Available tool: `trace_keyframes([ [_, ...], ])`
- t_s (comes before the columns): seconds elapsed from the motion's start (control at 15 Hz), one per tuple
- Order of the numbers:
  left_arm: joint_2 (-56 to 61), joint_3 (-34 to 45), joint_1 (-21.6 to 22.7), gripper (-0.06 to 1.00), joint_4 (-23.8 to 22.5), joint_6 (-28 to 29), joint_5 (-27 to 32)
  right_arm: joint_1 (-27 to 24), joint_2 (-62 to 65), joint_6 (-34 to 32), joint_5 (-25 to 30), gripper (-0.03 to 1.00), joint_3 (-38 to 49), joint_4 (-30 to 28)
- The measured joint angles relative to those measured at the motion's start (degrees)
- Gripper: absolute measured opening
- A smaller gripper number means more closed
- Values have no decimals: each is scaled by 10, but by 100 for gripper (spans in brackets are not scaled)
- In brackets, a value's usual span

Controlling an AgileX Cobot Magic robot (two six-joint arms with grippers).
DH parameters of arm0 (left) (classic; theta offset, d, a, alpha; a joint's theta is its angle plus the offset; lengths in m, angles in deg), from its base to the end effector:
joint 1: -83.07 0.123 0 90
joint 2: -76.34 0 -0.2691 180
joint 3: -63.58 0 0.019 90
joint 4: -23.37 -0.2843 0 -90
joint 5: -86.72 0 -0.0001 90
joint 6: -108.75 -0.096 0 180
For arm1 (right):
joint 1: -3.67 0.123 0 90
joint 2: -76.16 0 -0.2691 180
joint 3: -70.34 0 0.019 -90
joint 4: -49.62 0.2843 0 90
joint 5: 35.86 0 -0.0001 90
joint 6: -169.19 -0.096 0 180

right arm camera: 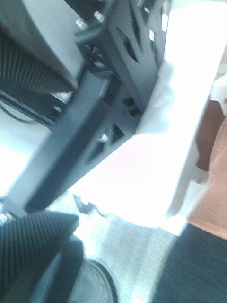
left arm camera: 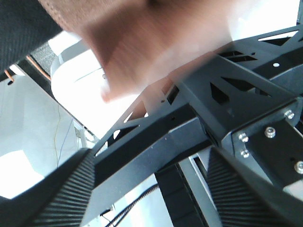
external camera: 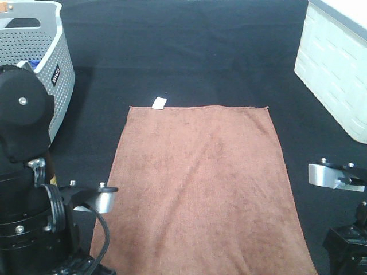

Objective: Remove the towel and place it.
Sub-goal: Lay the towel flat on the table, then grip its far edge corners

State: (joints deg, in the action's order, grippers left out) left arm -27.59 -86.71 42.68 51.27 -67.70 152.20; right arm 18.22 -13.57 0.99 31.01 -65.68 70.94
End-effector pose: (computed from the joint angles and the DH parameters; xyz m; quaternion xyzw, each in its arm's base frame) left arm 0.1709 -0.1990 0.1184 -0.1742 -0.9507 0.1249 0.2242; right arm 0.1736 0.0782 0.1239 0.1212 -0.9647 -0.1501 0.1792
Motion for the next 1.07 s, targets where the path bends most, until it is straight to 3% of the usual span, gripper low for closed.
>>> trace_keyframes([
  [0.2,0,-3,0,68,-3,0,17,0,0,0,7,70,0,7],
  [0.4,0,-60,1,68,-53,2,21,-19,-1,-5,-10,70,-40,-10],
  [0.47,0,-88,7,68,-79,4,21,-52,-1,-6,-22,70,-64,-16],
  [0.67,-16,-187,72,68,-151,-1,21,-174,-5,5,-32,70,-155,-19],
  [0.8,-58,-272,116,68,-174,-21,20,-187,-9,5,-40,70,-201,-18],
  [0.93,-100,-347,135,68,-214,-24,-21,-187,-9,5,-50,70,-218,-18],
  [1.07,-110,-387,144,68,-242,17,-69,-187,-25,3,-101,70,-233,-22],
])
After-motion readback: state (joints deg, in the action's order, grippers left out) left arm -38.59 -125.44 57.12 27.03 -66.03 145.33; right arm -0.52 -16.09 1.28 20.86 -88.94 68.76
